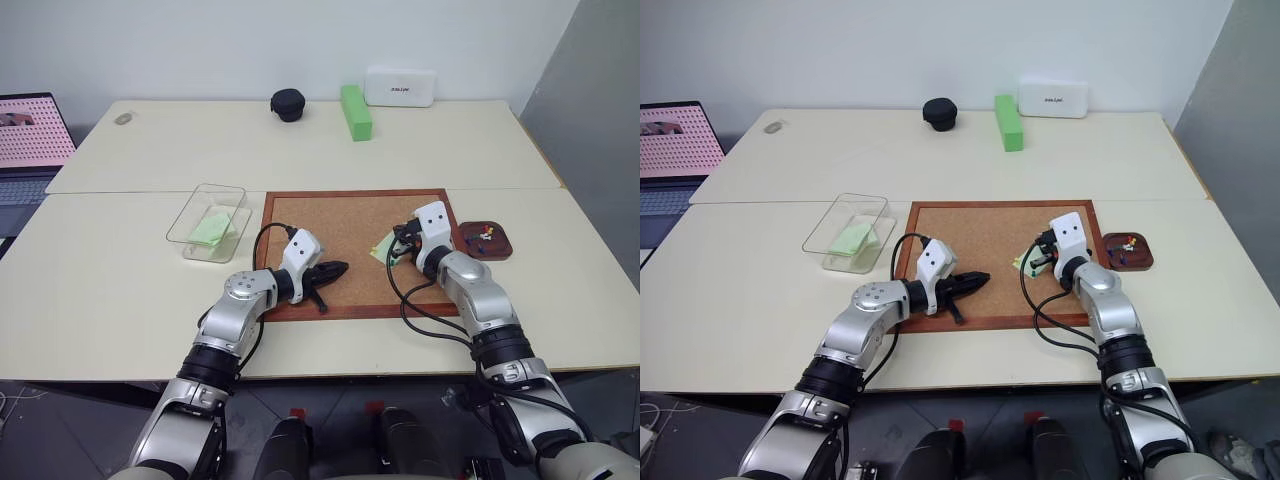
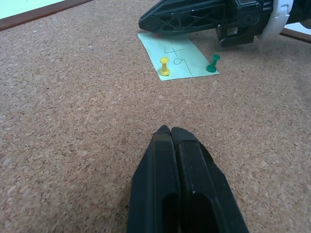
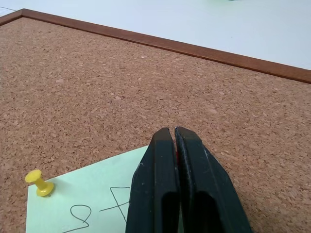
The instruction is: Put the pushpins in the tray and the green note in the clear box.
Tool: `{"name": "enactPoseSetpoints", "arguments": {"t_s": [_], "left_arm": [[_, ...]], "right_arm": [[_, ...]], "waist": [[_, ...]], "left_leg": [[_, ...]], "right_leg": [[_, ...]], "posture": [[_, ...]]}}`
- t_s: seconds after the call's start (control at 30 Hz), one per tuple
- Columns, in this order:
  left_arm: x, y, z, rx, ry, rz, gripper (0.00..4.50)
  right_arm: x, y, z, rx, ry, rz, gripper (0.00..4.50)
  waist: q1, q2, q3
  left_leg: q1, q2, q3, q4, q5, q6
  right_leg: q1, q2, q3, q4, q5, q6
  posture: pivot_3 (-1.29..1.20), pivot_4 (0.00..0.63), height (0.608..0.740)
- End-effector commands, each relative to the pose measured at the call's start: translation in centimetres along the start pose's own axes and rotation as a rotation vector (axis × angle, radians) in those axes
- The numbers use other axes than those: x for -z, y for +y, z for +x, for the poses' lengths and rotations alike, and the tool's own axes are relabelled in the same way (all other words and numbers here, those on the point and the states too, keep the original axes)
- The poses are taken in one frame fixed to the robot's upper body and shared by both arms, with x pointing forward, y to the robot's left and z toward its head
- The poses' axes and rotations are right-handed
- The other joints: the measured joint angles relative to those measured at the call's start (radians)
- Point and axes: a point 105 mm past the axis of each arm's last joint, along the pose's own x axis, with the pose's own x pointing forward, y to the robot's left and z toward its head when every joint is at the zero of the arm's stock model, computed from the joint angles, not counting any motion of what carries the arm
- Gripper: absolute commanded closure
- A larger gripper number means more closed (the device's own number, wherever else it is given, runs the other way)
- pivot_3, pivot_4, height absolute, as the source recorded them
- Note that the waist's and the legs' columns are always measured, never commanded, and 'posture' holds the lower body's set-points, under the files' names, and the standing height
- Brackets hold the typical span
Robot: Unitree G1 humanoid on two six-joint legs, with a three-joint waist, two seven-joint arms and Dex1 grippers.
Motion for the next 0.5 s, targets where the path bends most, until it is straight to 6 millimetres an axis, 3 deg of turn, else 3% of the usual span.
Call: {"name": "enactPoseSetpoints", "arguments": {"t_s": [0.03,0.17,0.3,0.5], "left_arm": [[1.3,0.1,-0.2,-0.015,0.054,-0.011,4.5],[1.4,0.1,-0.2,-0.015,0.057,-0.014,4.5],[1.8,-0.4,-0.1,0.004,0.071,-0.027,4.5],[2.7,-0.8,0.0,0.017,0.119,-0.046,4.5]], "right_arm": [[-1.1,-0.2,-0.2,-0.001,-0.035,-0.018,4.44],[-2.2,-1.0,-0.4,0.043,-0.09,0.002,4.44],[-4.0,-0.8,-0.9,0.025,-0.161,0.035,4.44],[-4.9,-0.3,-1.6,0.009,-0.183,0.025,4.44]], "waist": [[0.0,0.0,0.0],[0.0,0.0,0.0],[0.0,0.0,0.0],[0.0,0.0,0.0]], "left_leg": [[0.0,0.0,0.0,0.0,0.0,0.0],[0.0,0.0,0.0,0.0,0.0,0.0],[0.0,0.0,0.0,0.0,0.0,0.0],[0.0,0.0,0.0,0.0,0.0,0.0]], "right_leg": [[0.0,0.0,0.0,0.0,0.0,0.0],[0.0,0.0,0.0,0.0,0.0,0.0],[0.0,0.0,0.0,0.0,0.0,0.0],[0.0,0.0,0.0,0.0,0.0,0.0]], "posture": [[0.0,0.15,0.74],[0.0,0.15,0.74],[0.0,0.15,0.74],[0.0,0.15,0.74]]}}
